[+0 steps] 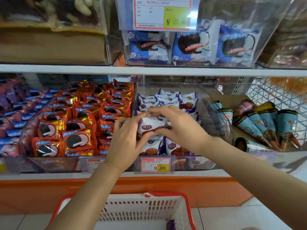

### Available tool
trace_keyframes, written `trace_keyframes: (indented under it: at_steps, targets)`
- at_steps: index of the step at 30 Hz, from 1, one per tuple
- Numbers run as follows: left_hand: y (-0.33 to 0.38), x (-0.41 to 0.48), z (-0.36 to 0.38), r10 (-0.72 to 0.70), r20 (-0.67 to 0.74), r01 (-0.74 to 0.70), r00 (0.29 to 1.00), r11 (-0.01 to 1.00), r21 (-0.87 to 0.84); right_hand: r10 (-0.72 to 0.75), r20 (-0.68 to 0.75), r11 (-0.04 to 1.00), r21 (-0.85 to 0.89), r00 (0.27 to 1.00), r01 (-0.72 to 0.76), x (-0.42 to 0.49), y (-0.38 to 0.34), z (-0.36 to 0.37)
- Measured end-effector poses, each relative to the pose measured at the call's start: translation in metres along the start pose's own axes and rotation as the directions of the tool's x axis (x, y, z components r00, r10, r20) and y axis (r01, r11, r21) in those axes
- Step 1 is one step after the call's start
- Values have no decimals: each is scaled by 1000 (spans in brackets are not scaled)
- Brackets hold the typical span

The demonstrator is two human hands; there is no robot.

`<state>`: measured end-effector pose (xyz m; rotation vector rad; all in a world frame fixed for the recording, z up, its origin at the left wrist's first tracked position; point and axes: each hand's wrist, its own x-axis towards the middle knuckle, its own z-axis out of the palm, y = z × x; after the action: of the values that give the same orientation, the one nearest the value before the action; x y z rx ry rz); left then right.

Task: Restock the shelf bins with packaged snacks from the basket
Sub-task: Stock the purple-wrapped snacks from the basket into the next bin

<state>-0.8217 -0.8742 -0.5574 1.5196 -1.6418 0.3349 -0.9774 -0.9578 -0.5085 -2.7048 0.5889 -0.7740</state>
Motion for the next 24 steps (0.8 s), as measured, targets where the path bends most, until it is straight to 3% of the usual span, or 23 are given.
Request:
trace_keyframes:
  at_steps: [3,7,9,12,15,21,24]
  targets:
    - [-6,-1,-3,33,0,-33,999,993,117,53,-105,998,-32,993,-56,-6,3,-7]
    - [-18,-3,-6,48,119,-79,992,959,273,288,-294,949,-43,912,-313,-11,22,-20]
    - [-19,-3,-5,46,143,-85,989,956,282,352,-327,881,-199,877,-428,-6,40,-25]
    - [-17,-3,-5,32,138,-73,990,950,304,469,-272,674,-505,840,-539,3,66,-28]
    - [-16,-4,-6,32,144,-77,989,944,321,565,-161,563,-641,809,-521,11,83,-24]
    - [-14,-4,-6,31,142,-77,989,940,331,622,63,611,-663,781,-433,28,101,-15]
    - [-14,-4,-6,20,148,-69,989,941,332,568,54,549,-768,821,-329,33,110,-17]
